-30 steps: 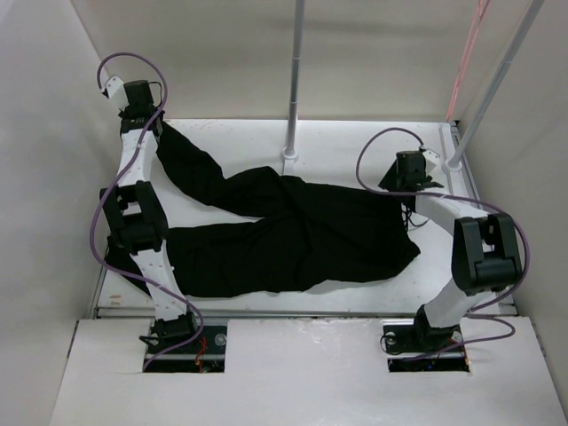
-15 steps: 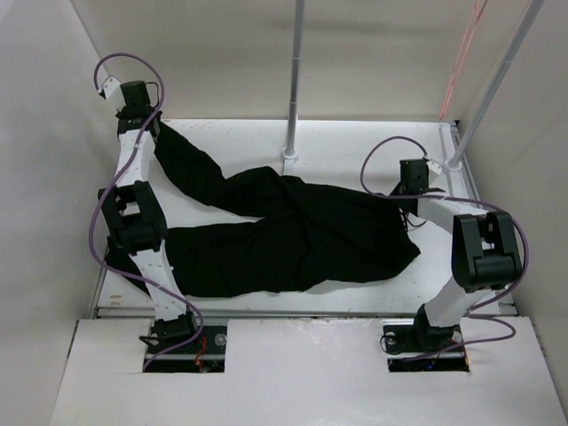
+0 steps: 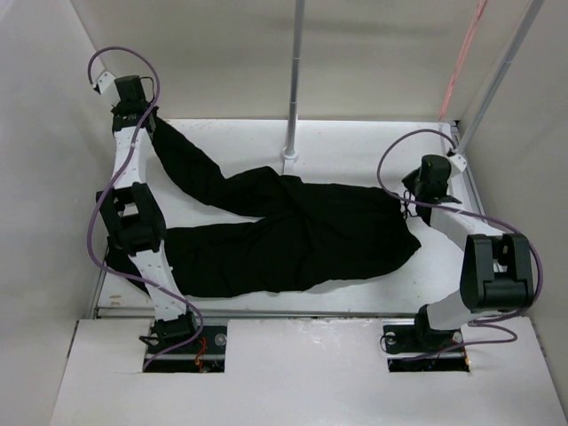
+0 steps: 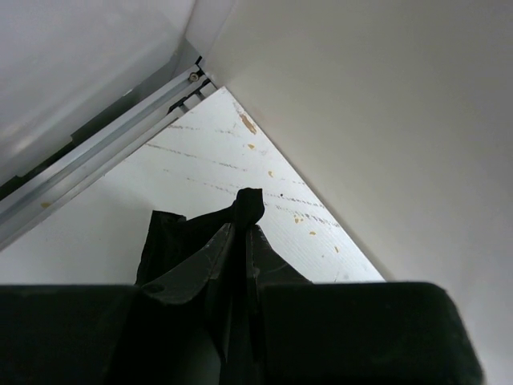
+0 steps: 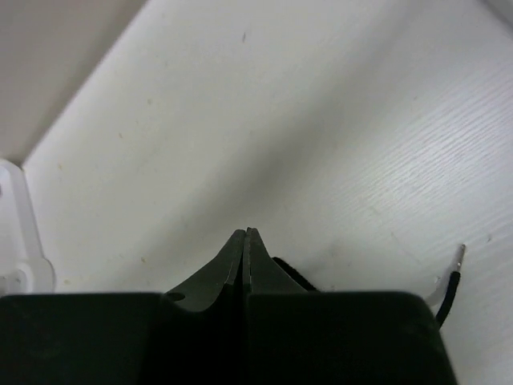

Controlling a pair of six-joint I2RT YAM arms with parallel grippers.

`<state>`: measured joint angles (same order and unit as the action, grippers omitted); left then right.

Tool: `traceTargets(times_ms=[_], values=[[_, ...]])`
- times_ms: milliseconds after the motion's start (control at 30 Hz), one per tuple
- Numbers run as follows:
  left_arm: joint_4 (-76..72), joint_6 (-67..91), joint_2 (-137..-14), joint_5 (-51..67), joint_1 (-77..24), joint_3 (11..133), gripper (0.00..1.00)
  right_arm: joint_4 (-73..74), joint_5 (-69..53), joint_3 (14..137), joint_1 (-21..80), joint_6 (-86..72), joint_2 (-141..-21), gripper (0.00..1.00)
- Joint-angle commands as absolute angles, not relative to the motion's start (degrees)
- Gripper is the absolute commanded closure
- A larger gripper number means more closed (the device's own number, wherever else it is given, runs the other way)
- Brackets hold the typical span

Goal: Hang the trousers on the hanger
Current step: Fold the trousers

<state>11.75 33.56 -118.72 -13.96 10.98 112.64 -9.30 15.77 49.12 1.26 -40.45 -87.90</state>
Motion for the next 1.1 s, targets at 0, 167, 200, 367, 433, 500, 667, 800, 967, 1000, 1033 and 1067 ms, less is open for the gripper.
traceTargets(times_ms=[0,167,200,367,433,500,667,800,967,1000,1033,1067], values=[[11.8,34.2,-114.1,-13.5,13.0,112.6,0.93,-18.4,15.7,45.5,-1.4,-43.4,-83.9,0.98],[9.1,36.7,-105.6,-12.9,15.9,100.4,0.94,-25.9,12.4,41.4,-3.9,-46.0,-83.5,0.98],[8.7,37.4,-103.8,-12.7,16.7,98.2,0.94,-26.1,10.7,42.0,-4.3,-46.6,-84.4,0.98],[10.7,38.3,-98.0,-11.2,19.3,92.9,0.94,-15.1,5.1,48.5,-4.1,-45.9,-89.8,0.86],[14.0,38.3,-97.6,-11.1,20.3,92.4,0.94,-10.7,5.2,49.2,-2.3,-44.5,-90.9,0.72],[16.5,38.1,-97.8,-11.1,21.7,91.8,0.94,-9.6,5.6,47.7,-1.4,-43.6,-90.6,0.54],[20.8,37.3,-98.7,-11.7,24.3,90.5,0.94,-11.9,2.5,46.6,-1.4,-43.4,-93.0,0.46],[22.2,36.2,-99.9,-11.9,24.4,91.2,0.94,-12.1,-2.0,48.8,-1.3,-44.0,-96.4,0.58],[24.7,35.1,-103.2,-12.0,23.3,95.0,0.94,-11.4,-1.3,48.7,-2.4,-43.7,-95.7,0.68],[24.7,35.0,-103.6,-12.2,23.1,95.6,0.94,-11.6,-1.8,48.7,-2.9,-44.2,-95.4,0.8],[24.7,35.0,-104.1,-12.2,22.8,96.3,0.94,-12.6,-2.5,48.6,-3.5,-44.6,-94.9,0.89],[24.8,35.0,-104.5,-12.2,22.5,97.1,0.94,-13.8,-3.1,48.3,-3.7,-45.2,-94.4,0.93]])
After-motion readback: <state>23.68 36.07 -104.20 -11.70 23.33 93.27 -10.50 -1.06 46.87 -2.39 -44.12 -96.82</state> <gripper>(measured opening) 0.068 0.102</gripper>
